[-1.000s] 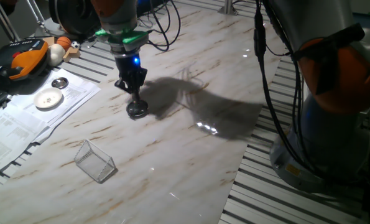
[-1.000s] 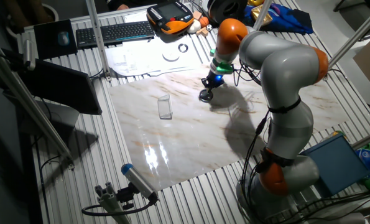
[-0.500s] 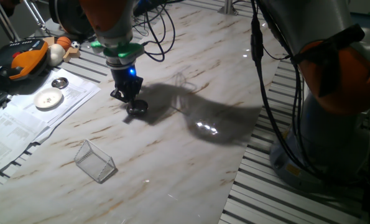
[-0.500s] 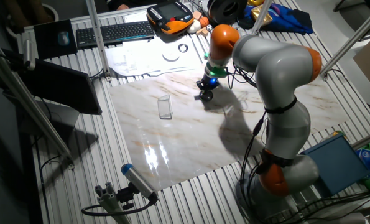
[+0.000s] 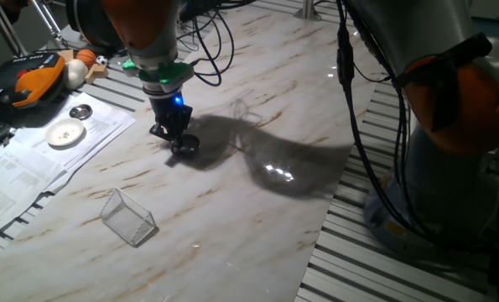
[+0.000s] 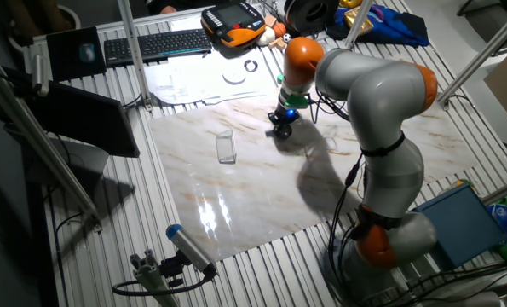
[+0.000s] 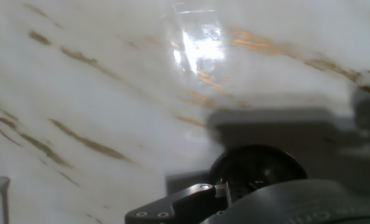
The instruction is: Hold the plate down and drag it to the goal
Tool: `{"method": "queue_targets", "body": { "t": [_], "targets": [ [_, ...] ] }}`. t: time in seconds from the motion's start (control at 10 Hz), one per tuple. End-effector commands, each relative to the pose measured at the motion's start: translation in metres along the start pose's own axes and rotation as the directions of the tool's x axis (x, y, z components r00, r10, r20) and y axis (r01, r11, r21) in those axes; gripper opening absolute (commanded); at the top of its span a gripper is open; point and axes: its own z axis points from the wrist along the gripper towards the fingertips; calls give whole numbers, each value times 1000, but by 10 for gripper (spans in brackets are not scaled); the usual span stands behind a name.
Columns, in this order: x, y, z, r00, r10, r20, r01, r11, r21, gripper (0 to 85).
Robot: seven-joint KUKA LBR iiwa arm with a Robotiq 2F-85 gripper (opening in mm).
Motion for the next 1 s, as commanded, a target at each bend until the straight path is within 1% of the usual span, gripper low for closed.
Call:
{"method": "queue_targets", "body": {
  "t": [0.0, 0.1, 0.3, 0.9],
  "targets": [
    [1, 2, 2, 1000, 1, 1, -1, 1000, 0, 0],
    [2, 2, 3, 1000, 2, 1, -2, 1000, -2, 0],
    [2, 2, 3, 1000, 12, -16, -13, 1000, -27, 0],
    [4, 4, 4, 1000, 25, -19, -26, 999, -42, 0]
  ]
}}
